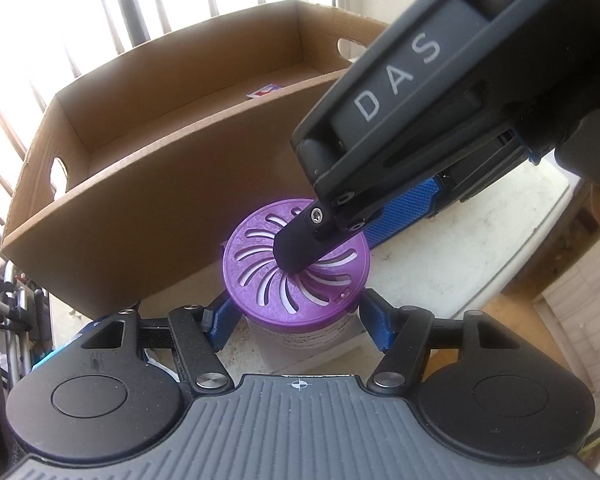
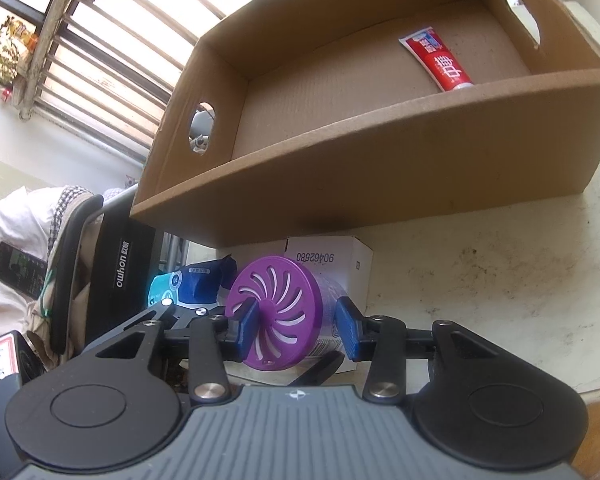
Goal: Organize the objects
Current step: 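Raise the purple canister with the right gripper above the table, then carry the purple canister with the right gripper over the cardboard tray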
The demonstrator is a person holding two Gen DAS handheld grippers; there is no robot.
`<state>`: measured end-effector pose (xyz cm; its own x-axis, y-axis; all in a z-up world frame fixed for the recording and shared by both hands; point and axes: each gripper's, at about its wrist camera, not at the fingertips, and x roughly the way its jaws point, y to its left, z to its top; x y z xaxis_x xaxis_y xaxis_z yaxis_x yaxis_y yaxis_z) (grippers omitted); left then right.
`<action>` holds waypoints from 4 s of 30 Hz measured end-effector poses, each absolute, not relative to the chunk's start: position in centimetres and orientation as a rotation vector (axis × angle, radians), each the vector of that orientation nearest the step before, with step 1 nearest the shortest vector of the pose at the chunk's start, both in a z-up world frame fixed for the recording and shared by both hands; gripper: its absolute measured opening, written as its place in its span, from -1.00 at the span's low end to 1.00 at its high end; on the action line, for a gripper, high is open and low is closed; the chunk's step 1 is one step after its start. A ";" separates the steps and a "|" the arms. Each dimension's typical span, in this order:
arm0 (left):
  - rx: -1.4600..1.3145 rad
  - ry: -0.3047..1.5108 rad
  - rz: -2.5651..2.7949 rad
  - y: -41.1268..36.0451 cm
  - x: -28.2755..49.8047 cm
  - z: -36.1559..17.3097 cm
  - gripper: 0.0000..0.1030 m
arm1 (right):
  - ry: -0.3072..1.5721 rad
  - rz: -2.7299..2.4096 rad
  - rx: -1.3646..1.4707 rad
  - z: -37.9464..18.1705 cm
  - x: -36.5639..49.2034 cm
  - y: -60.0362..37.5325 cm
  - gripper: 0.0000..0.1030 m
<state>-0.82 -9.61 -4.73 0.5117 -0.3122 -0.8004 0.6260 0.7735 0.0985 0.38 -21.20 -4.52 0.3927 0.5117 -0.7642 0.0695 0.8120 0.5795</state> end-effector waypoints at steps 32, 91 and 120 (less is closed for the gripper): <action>0.413 0.864 -0.571 -10.1 -0.6 -5.0 0.28 | 1.144 0.307 0.607 -4.5 0.7 -21.5 -0.09; 0.445 0.877 -0.560 -9.8 -1.7 -3.0 0.28 | 1.124 0.300 0.625 -2.9 -0.9 -20.9 -0.09; 0.404 0.891 -0.514 -7.6 -0.8 8.7 0.28 | 1.097 0.342 0.606 8.6 0.3 -18.2 -0.09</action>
<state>-0.80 -7.56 8.70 0.5230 -0.2531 -0.8139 0.5781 0.8070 0.1204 0.25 -18.22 8.64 0.4274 0.5420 -0.7235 0.0344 0.7900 0.6121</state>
